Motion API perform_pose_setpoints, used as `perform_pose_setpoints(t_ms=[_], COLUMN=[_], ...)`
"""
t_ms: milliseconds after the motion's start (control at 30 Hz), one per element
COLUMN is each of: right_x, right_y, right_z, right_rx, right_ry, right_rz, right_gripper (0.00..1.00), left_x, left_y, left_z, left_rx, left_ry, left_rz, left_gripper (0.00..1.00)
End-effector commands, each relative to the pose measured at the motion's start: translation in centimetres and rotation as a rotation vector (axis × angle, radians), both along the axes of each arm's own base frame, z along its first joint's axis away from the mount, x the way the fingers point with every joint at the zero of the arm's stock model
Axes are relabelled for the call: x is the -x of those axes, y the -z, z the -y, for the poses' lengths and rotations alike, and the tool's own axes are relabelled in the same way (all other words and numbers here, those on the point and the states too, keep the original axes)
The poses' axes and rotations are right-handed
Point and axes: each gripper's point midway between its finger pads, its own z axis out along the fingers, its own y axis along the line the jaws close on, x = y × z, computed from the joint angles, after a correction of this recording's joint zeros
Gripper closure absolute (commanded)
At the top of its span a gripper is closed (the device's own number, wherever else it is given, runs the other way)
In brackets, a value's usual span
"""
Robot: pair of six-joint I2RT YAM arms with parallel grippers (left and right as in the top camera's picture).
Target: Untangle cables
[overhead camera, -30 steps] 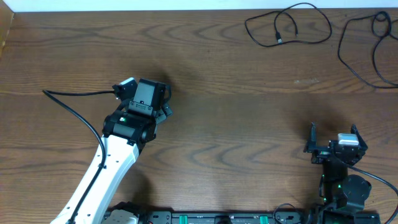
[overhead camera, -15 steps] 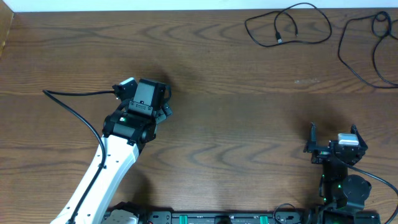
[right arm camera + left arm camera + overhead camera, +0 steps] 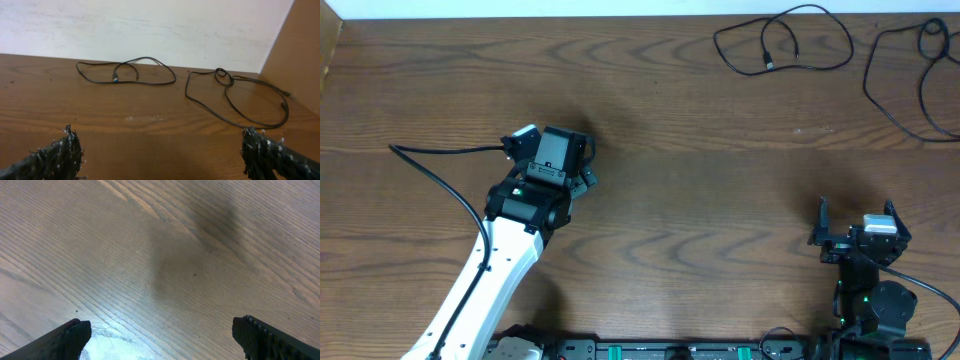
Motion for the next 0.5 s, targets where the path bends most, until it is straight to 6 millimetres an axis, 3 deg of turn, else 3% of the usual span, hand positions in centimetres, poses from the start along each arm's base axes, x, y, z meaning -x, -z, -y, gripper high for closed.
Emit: perform_pose_setpoints(t_ms=[0,467], right_x=[0.04,0.04], right_y=[0.02,0.02], right_z=[0.05,0.05], right_rx=[-0.011,-0.011], right_ry=[0.001,0.001], right_rz=[0.003,0.003], right_gripper=[0.01,0.01], left_x=[0.03,0.23], left_y=[-0.15,-0.05], left_z=[-0.24,-0.32], left_rx=[0.001,-0.003], left_ry=[-0.015,-0.014], left_rz=[0.008,-0.002], left_gripper=[0.02,0.02])
